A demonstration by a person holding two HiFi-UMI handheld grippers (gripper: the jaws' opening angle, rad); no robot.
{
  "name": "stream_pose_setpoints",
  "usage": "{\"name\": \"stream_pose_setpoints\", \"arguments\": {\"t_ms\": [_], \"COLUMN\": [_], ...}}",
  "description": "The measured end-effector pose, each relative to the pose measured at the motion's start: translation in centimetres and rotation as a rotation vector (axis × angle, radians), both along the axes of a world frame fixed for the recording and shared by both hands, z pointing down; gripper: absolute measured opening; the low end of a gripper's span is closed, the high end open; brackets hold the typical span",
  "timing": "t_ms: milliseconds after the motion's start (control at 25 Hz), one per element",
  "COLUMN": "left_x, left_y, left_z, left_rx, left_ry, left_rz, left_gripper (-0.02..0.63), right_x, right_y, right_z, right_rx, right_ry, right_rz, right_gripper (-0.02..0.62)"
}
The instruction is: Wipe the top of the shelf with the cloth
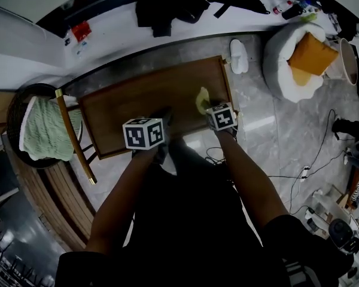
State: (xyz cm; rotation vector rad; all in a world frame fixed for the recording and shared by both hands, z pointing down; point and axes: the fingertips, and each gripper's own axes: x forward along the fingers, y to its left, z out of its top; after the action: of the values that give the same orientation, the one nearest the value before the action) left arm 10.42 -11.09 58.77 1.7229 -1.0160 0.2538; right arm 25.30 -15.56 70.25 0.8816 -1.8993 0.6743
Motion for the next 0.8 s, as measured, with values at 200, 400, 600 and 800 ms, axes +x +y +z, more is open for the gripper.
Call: {"name": "stream_pose_setpoints", "arguments": {"t_ms": [200, 400, 600, 800], "left_x": [0.8, -1.3, -5.3, -12.1], "left_y": [-0.1, 0.2, 1.3, 3.8], "left_z": [-0.4, -1.0, -2.6, -5.6], "left_rx": [0.01, 0.022, 0.036, 0.072], "left_ry": [0.008, 0.01, 0.003, 0.006], "left_rz": [0.001, -0.043, -0.111, -0.204], "left_gripper": [0.012, 0.012, 0.012, 0.012], "right_x": [4.5, 6.5, 6.4, -5.9], "right_y": [-1.7, -2.4, -2.5, -0.6], "right_z": [-0.8, -1.0, -1.8, -6.1], "right_rx": [0.013, 0.009, 0.026, 0.067], "right_ry": [0.05, 0.099, 0.12, -0.206], "right_rz": [0.123, 0.225, 0.271, 0.121], "right_gripper": [0.046, 0.046, 0.046, 0.045]}}
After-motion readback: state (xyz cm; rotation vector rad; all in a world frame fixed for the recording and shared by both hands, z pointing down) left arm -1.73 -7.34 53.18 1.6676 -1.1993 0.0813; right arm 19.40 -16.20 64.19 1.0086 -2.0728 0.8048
